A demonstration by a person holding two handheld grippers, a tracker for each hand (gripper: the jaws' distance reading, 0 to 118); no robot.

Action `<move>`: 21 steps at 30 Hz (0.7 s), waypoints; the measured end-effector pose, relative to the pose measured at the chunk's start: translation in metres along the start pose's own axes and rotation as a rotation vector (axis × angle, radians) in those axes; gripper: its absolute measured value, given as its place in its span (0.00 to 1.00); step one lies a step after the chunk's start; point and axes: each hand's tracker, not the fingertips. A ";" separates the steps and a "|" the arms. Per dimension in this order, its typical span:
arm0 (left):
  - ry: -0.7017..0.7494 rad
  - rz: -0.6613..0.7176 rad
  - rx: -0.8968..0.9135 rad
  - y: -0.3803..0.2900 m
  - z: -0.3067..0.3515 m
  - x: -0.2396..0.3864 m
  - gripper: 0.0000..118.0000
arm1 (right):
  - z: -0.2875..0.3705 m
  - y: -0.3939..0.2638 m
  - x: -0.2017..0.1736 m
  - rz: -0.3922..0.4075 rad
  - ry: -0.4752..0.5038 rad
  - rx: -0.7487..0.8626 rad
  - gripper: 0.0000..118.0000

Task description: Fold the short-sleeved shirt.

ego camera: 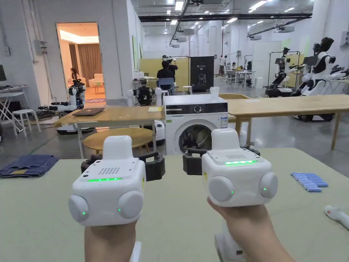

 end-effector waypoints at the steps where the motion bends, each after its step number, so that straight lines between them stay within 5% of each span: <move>1: -0.018 0.002 -0.002 0.000 0.000 -0.001 1.00 | -0.002 0.001 0.001 -0.025 0.063 -0.014 0.99; 3: -0.053 -0.010 0.009 0.000 -0.001 0.001 1.00 | -0.001 0.002 0.003 -0.050 0.137 -0.073 0.99; 8: -0.058 -0.048 0.014 0.000 0.000 0.002 1.00 | 0.004 0.003 0.015 -0.159 0.119 -0.071 0.99; 21: -0.063 -0.027 0.009 0.000 -0.001 -0.001 1.00 | 0.006 -0.004 0.017 -0.027 0.000 -0.059 0.99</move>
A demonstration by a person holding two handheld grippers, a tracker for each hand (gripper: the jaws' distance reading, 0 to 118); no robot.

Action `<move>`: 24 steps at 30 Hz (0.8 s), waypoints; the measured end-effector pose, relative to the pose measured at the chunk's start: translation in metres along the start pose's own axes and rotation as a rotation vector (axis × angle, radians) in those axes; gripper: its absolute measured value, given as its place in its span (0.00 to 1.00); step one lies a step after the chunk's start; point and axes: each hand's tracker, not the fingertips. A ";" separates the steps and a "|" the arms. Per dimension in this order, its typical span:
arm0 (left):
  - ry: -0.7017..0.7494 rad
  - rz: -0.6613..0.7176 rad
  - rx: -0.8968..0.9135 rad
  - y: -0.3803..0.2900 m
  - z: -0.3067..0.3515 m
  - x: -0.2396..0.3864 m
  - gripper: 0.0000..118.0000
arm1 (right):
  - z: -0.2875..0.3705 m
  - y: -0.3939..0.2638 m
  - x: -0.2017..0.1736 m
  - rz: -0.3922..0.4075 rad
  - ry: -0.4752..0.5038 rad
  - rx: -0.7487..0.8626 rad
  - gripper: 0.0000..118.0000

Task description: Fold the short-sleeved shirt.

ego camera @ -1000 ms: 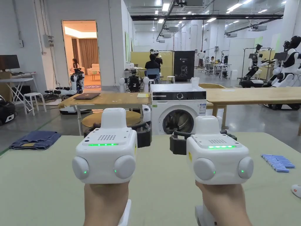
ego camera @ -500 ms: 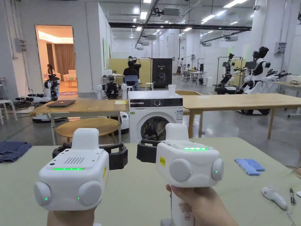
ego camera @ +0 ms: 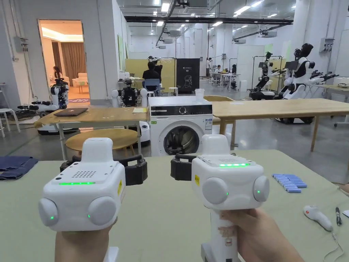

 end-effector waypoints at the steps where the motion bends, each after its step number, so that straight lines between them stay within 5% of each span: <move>1: 0.000 -0.002 -0.002 -0.001 0.000 0.001 1.00 | -0.001 -0.002 -0.001 0.010 -0.008 0.007 0.99; 4: -0.004 0.001 -0.011 -0.003 0.001 0.002 1.00 | -0.003 -0.008 -0.003 0.049 -0.042 0.045 0.99; 8: -0.009 -0.001 -0.022 -0.008 0.000 0.000 1.00 | 0.000 -0.018 -0.013 0.122 -0.255 0.180 0.99; 11: -0.003 -0.009 -0.030 -0.011 -0.001 -0.002 1.00 | -0.009 -0.014 -0.002 0.022 -0.102 0.041 0.99; 16: -0.005 -0.014 -0.035 -0.014 -0.001 -0.005 1.00 | -0.007 -0.020 0.008 -0.036 -0.129 0.066 0.99; 24: 0.010 0.008 -0.033 -0.023 -0.008 -0.005 1.00 | -0.013 -0.030 0.008 0.047 -0.147 0.055 0.99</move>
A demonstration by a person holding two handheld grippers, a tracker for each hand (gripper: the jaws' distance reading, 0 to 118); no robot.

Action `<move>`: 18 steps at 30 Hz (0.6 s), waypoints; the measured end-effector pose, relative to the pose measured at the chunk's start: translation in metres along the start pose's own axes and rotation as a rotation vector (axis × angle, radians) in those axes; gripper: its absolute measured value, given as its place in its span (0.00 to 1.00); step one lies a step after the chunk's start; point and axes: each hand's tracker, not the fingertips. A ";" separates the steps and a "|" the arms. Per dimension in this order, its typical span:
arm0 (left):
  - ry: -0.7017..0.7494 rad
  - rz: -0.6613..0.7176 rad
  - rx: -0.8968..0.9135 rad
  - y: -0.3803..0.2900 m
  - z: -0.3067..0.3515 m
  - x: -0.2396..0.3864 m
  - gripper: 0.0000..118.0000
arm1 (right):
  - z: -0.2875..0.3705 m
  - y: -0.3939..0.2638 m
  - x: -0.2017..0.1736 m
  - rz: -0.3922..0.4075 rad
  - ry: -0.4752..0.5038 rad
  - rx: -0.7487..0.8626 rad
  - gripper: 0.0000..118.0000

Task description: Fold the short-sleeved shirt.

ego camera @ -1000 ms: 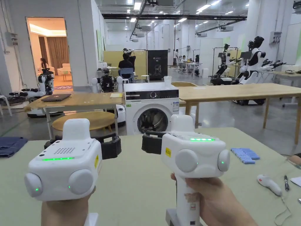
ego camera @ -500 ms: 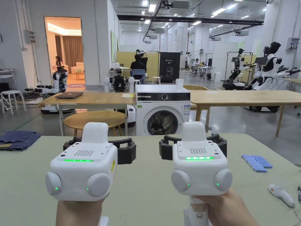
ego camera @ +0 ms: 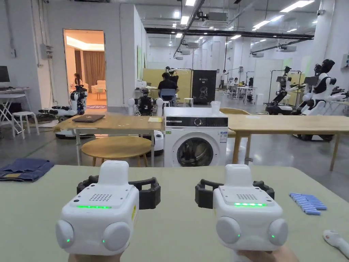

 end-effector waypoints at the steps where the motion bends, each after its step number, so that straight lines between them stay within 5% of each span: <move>1: 0.004 -0.002 0.002 -0.001 -0.001 0.001 1.00 | 0.000 0.000 0.001 0.002 0.004 0.003 0.99; 18: 0.010 0.005 0.026 -0.001 -0.003 0.005 1.00 | -0.011 -0.004 0.004 0.005 -0.001 -0.026 0.99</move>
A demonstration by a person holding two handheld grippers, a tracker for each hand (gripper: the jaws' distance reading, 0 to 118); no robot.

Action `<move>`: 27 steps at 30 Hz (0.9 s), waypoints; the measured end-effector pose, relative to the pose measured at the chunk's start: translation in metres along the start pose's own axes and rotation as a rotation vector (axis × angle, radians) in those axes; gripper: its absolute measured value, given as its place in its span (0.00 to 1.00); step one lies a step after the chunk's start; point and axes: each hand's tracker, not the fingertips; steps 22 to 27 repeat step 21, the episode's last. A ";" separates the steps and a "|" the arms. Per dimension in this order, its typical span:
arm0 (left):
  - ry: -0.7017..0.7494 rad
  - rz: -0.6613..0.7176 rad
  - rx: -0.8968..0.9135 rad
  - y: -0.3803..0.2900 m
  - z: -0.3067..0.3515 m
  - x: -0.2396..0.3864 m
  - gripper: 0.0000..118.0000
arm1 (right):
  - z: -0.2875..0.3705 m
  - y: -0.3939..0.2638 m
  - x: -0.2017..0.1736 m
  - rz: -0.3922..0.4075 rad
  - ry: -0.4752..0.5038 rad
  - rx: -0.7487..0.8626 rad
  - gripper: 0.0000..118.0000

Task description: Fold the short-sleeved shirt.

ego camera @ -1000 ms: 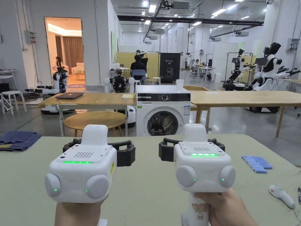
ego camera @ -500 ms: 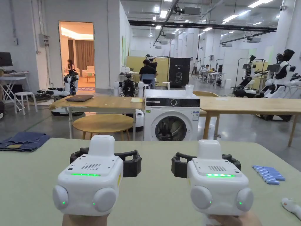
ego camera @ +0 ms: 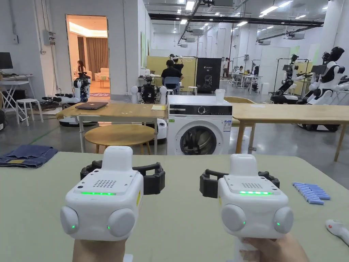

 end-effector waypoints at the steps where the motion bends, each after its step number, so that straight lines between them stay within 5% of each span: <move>1: 0.001 0.005 0.005 0.000 0.001 -0.001 1.00 | 0.000 0.000 0.000 0.000 -0.002 -0.002 0.99; 27: 0.034 0.021 0.028 0.004 0.005 -0.016 1.00 | 0.004 0.006 -0.010 0.022 0.023 0.037 0.99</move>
